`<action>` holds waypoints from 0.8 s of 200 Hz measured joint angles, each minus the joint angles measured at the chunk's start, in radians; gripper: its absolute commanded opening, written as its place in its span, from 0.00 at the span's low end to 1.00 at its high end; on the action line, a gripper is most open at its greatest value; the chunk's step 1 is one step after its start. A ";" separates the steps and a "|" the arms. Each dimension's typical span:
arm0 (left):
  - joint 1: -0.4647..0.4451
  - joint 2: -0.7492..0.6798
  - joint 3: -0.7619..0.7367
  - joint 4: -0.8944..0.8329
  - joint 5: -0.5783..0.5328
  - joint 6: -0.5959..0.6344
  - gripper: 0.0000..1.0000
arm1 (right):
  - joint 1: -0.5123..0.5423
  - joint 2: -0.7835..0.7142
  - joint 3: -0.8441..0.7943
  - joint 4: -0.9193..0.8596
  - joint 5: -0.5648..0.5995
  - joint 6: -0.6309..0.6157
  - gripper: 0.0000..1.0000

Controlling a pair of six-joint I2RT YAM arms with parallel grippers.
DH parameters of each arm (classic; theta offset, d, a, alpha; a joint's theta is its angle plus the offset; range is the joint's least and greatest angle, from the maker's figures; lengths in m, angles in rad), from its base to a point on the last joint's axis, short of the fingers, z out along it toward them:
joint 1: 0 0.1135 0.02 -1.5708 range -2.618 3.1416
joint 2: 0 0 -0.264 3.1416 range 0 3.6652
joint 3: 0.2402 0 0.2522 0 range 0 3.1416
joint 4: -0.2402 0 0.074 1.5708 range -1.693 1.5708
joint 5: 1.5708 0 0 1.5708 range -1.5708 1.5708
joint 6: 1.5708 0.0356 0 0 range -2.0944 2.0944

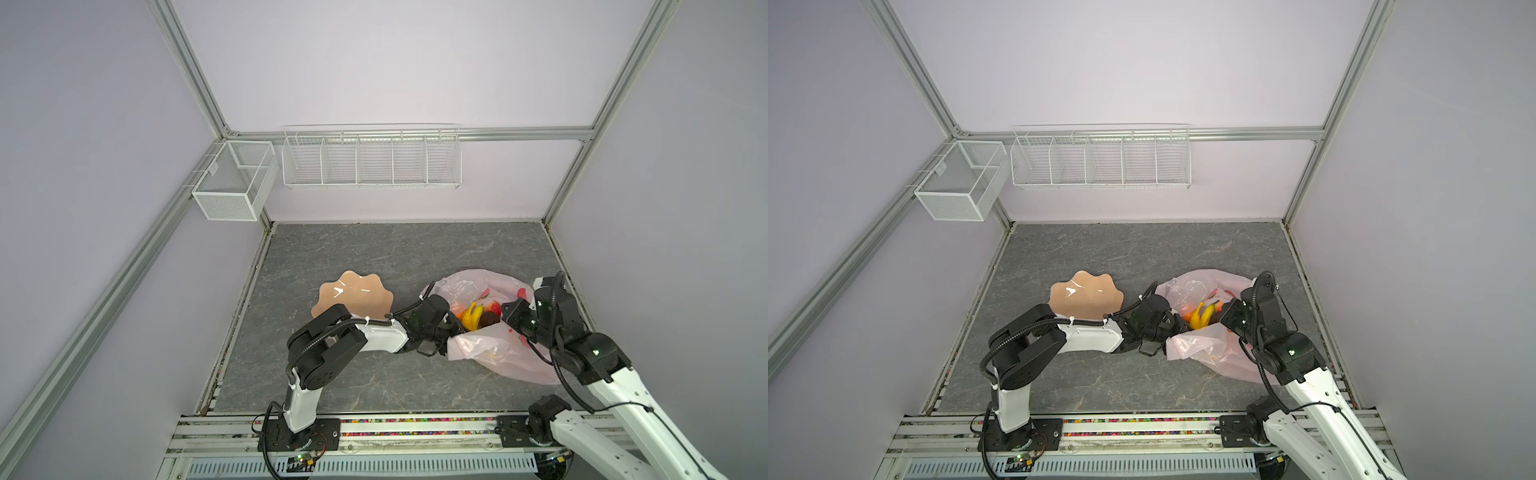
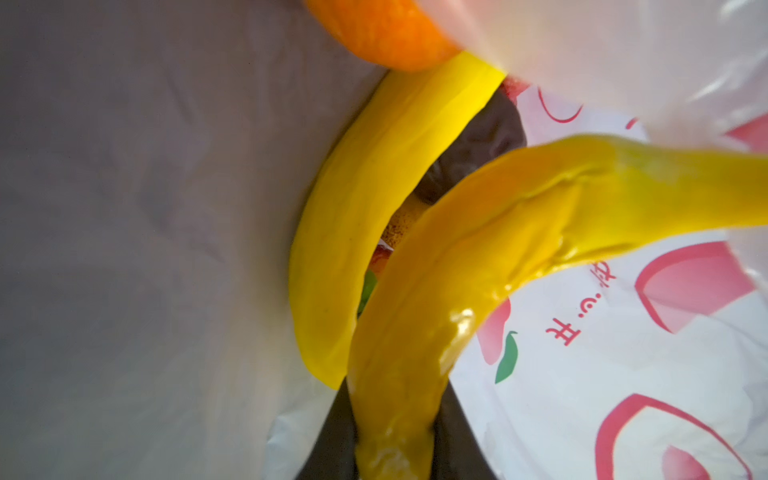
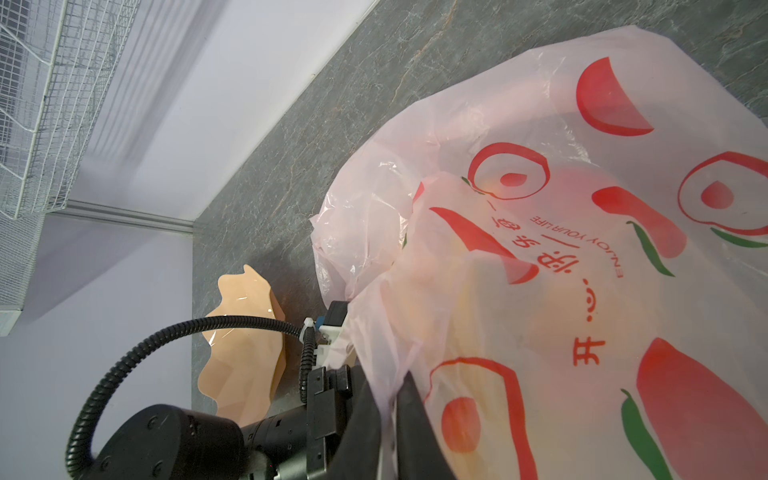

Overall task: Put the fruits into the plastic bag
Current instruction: 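Push the banana down into the bag and open the left gripper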

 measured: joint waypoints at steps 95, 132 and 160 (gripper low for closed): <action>0.019 -0.002 0.224 -0.515 0.060 0.300 0.00 | 0.000 0.011 0.014 0.002 -0.002 -0.003 0.12; 0.022 0.071 0.345 -0.556 0.068 0.328 0.00 | 0.000 0.011 0.014 0.003 -0.009 -0.002 0.12; 0.023 0.140 0.437 -0.551 0.073 0.323 0.00 | 0.000 0.011 0.014 0.003 -0.012 -0.002 0.12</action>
